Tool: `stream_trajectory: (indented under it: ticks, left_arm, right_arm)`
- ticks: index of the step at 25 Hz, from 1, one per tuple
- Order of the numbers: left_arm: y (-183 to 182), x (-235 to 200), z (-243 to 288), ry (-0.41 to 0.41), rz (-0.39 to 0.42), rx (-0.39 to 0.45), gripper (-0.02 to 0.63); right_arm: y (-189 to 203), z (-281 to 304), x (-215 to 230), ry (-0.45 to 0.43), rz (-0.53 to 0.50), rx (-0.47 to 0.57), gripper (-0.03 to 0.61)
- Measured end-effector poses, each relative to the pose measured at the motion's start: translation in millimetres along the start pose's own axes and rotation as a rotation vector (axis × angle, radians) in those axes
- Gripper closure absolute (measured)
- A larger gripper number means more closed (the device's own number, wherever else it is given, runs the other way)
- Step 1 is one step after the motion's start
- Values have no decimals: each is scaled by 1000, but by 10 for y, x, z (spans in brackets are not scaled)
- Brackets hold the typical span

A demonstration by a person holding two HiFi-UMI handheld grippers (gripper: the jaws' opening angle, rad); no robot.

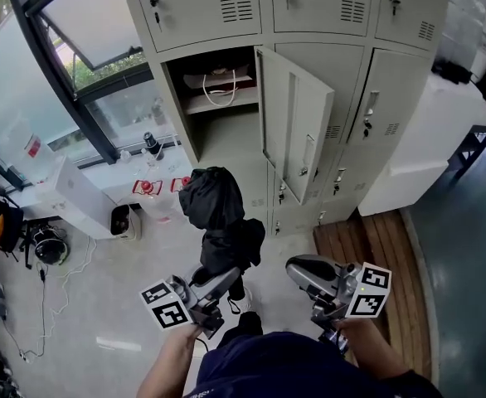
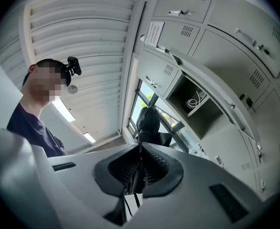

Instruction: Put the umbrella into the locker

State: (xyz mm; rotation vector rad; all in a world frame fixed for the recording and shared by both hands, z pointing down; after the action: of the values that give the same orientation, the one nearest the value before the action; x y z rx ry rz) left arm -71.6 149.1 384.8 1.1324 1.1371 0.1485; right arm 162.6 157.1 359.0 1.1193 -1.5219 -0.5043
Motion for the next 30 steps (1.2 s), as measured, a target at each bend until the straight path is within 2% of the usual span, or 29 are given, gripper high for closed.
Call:
stream_trajectory:
  ticks: [6,10,17,22,30]
  left_arm:
    - [-429,-805,353,-2,0,-47,434]
    - [-666,-1368,566,0,-35,-80,434]
    - [-786,-2224,1011,-27,-168,-161,434]
    - [-801,-2626,1421,-63,-279,-194,434]
    - [-912,-3043,1998,-176,-308,-176,434]
  right_arm:
    - [-279,710,526,58,-206,-116,570]
    - [-395,1206,905,70,-261,-160,570]
    - [-434,1699,1396,91,-232,-196,571]
    - [-411,1802,1637,127,-195,-215,571]
    - [-441,1714,1936,119,-104,-228,571]
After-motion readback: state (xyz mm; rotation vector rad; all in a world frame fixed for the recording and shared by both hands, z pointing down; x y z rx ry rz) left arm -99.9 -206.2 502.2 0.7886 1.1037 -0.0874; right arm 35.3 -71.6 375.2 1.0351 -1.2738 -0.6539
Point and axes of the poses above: the fingertips, and each gripper's own axes: z forward along the fingers, x to its right, y out of its underside, the point moved 7 cm from there along -z, backward along the fingers, and after that the axes turned 8 degrees about -y, right-handed, at the moved point
